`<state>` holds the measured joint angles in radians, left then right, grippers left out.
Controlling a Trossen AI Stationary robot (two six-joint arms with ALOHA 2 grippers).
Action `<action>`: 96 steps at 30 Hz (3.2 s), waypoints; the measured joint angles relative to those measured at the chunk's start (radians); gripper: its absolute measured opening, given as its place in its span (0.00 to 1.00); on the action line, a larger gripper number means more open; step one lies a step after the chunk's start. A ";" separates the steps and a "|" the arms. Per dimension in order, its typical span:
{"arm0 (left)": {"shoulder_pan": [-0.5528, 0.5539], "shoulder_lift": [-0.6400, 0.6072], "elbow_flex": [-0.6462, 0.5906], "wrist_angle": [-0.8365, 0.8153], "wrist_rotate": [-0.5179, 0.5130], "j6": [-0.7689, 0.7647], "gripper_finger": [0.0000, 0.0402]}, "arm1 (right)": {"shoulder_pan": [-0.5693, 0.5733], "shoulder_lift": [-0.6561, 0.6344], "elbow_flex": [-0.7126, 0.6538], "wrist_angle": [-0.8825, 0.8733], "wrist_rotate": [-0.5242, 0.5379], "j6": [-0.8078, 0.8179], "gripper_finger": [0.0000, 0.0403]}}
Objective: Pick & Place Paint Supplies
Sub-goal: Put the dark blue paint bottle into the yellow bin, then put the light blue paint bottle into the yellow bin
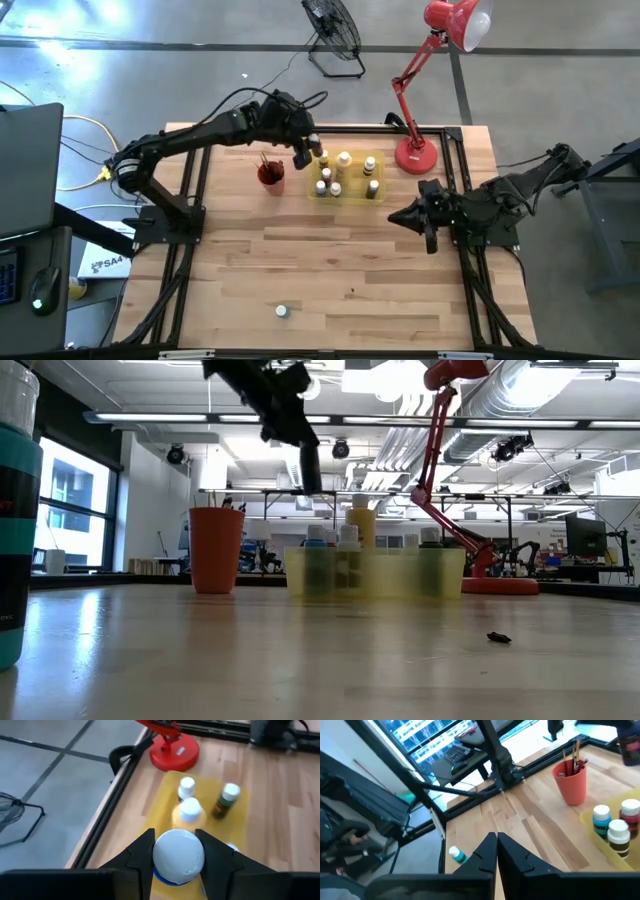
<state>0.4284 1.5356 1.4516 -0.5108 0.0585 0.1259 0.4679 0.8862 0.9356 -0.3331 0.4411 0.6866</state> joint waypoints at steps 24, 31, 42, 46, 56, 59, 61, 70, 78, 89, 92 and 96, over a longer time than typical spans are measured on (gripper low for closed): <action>0.017 0.074 -0.186 0.169 0.006 -0.030 0.30 | -0.052 -0.031 0.000 0.009 0.002 -0.030 0.01; 0.017 0.115 -0.189 0.195 0.019 -0.039 0.30 | -0.052 -0.031 0.000 0.011 0.011 -0.030 0.01; 0.017 0.220 -0.189 0.229 0.029 -0.054 0.30 | -0.052 -0.031 0.000 0.018 0.027 -0.029 0.01; 0.017 0.250 -0.189 0.234 0.028 -0.054 0.30 | -0.052 -0.031 0.000 0.019 0.029 -0.029 0.01; 0.017 0.290 -0.186 0.241 0.027 -0.057 0.30 | -0.051 -0.031 0.000 0.024 0.029 -0.029 0.01; 0.017 0.291 -0.186 0.240 0.027 -0.058 0.31 | -0.051 -0.031 0.000 0.024 0.029 -0.029 0.01; 0.017 0.291 -0.186 0.239 0.025 -0.058 0.32 | -0.051 -0.031 0.000 0.024 0.029 -0.028 0.01; 0.017 0.288 -0.173 0.195 0.035 -0.054 0.53 | -0.051 -0.031 0.000 0.024 0.004 -0.025 0.01; 0.017 0.285 -0.077 0.105 0.024 -0.051 0.61 | -0.051 -0.031 0.000 0.024 0.002 -0.024 0.01; 0.017 0.285 0.116 -0.164 -0.002 -0.033 0.61 | -0.051 -0.031 0.000 0.024 -0.006 -0.024 0.01; 0.017 0.285 0.187 -0.278 -0.002 -0.033 0.61 | -0.051 -0.031 0.000 0.024 -0.006 -0.025 0.01; 0.015 0.284 0.279 -0.412 0.014 -0.051 0.61 | -0.051 -0.031 0.000 0.024 -0.025 -0.024 0.01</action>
<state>0.4433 1.8194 1.7307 -0.9233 0.0723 0.0746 0.4168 0.8555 0.9356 -0.3096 0.4158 0.6624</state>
